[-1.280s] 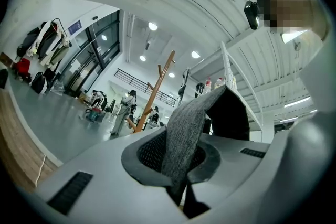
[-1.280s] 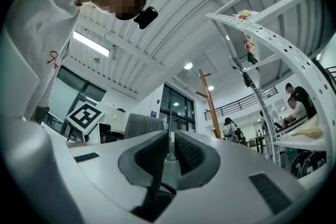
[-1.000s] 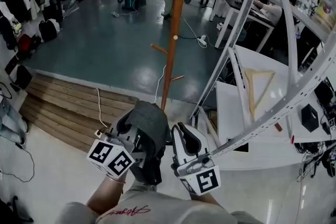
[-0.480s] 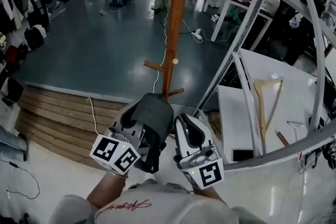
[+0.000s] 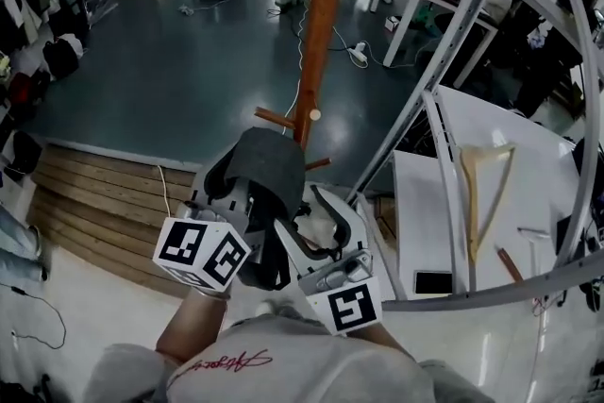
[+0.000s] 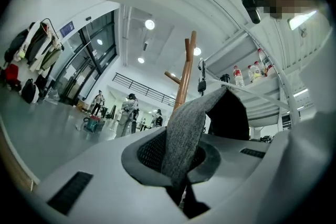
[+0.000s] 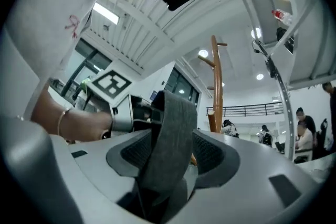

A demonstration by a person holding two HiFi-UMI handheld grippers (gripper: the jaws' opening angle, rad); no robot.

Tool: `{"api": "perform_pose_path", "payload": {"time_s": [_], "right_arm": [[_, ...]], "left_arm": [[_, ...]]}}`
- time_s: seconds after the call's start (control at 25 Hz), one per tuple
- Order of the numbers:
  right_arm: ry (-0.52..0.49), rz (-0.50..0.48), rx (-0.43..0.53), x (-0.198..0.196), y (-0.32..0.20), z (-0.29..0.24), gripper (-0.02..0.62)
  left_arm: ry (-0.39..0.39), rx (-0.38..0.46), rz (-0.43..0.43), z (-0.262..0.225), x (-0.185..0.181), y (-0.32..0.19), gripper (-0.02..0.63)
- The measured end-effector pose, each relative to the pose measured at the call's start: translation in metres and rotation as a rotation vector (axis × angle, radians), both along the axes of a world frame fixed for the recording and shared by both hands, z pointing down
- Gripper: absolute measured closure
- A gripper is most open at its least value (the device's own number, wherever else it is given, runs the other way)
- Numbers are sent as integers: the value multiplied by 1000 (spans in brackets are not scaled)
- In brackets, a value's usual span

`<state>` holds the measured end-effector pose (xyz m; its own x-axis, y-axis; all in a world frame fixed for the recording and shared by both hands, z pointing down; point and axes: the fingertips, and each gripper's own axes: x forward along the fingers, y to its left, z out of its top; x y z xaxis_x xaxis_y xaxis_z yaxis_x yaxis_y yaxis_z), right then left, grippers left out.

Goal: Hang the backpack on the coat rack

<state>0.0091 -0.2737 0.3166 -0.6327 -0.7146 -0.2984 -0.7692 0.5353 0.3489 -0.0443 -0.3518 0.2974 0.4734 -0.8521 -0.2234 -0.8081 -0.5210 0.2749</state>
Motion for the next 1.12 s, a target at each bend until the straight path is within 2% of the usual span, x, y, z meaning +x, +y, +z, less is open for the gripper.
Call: {"api": "perform_pose_path", "payload": {"time_s": [0.08,0.16,0.28,0.36,0.56,0.72,0.96,1.12], "right_arm": [[42,53,-77,-2,-16,25,373],[40,92,-166,5,-31,42,373],[-53,106,-134,22,-44,25,387],[-60,112,-86,33,-43,12,540],[-61,104,-51,50,-34,-18,555],[-63,111,-37,64,-39,-48,555],[-52,110,-109,81,-70,-61,555],[-60,99,-178,88,-95,-53,555]], "left_arm": [[-2,-2,-17,0,-1,-1,571],[-16,8,-24,0,2,1,571],[-72,41,-33,0,7,2,571],[-127,60,-47,-3,9,4,571],[-266,101,-63,-24,10,11,571],[-355,110,-31,-46,19,4,571],[-452,-2,28,-47,33,-27,571],[-512,-59,9,-38,42,-50,571]]}}
